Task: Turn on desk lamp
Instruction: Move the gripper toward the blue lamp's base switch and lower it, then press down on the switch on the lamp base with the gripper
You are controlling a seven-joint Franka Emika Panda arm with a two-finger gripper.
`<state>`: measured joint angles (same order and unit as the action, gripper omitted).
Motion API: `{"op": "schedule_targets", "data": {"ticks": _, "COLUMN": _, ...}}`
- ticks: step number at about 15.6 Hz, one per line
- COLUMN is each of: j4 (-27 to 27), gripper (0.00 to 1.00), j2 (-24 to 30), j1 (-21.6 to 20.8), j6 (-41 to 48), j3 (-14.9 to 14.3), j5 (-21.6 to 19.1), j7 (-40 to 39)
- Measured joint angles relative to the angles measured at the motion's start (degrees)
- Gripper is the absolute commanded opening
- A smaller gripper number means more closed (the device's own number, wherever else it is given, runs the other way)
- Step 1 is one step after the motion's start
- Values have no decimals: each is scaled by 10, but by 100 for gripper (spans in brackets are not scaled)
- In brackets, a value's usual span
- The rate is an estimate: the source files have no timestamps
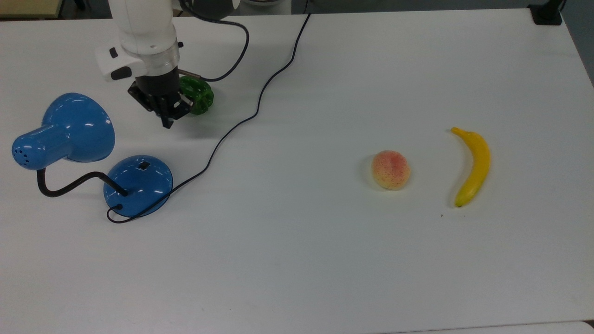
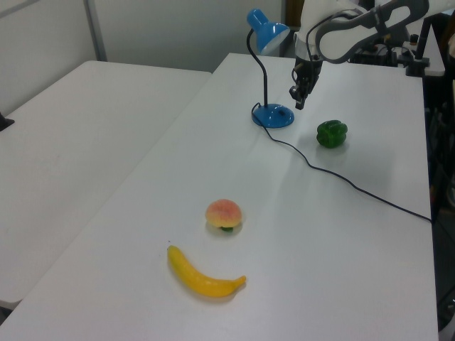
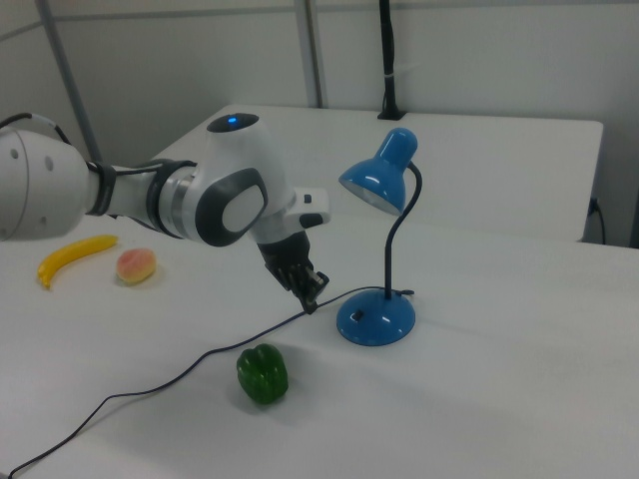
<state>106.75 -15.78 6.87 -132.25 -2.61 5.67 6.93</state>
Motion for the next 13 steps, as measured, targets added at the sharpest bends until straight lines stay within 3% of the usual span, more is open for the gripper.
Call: {"op": "schedule_targets", "data": {"ticks": 13, "j4": 4, "gripper": 0, "j2": -55, "j1": 31, "j6": -174, "j3": 0, "j5": 30, "j7": 0}}
